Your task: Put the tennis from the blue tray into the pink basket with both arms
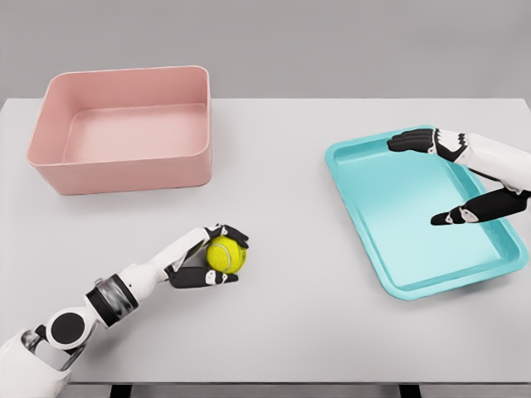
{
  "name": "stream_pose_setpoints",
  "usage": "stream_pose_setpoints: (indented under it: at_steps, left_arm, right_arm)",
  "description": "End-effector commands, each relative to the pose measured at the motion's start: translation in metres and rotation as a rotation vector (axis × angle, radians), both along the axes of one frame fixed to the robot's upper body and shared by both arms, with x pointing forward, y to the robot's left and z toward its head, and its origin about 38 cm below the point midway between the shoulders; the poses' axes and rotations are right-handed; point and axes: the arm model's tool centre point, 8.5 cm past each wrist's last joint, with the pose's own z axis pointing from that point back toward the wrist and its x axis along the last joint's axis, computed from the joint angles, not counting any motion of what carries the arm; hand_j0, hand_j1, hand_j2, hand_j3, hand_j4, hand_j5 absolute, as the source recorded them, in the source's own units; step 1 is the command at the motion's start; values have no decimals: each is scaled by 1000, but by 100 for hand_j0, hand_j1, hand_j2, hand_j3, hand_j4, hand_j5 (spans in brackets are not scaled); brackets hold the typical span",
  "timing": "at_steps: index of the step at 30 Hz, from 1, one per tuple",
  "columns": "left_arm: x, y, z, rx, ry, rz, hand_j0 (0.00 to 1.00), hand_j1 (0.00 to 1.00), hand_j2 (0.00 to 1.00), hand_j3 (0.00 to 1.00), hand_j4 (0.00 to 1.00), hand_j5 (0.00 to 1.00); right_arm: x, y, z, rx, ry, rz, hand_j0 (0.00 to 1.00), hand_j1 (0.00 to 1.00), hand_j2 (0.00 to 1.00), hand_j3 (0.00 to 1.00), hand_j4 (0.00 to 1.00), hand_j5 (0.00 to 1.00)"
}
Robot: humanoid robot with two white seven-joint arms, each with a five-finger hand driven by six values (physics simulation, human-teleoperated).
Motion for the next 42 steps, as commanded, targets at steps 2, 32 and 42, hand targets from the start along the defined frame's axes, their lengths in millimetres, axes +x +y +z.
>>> stream_pose_setpoints:
  at_steps: [2,32,42]
  left_arm:
    - [0,-6,19,-44,-65,-24,44,44,44,44,44,44]
    - [73,36,162,-167,-474,45,43,43,43,43,43,43]
    - [115,57,178,-82,-327,201,43,43,43,43,43,43]
  right_arm:
    - [0,0,1,4,4,-1,100,100,100,100,100,100]
    - [1,0,2,7,1,0,100,100,100,100,100,100]
    - [0,0,1,7,4,1,100,100,100,100,100,100]
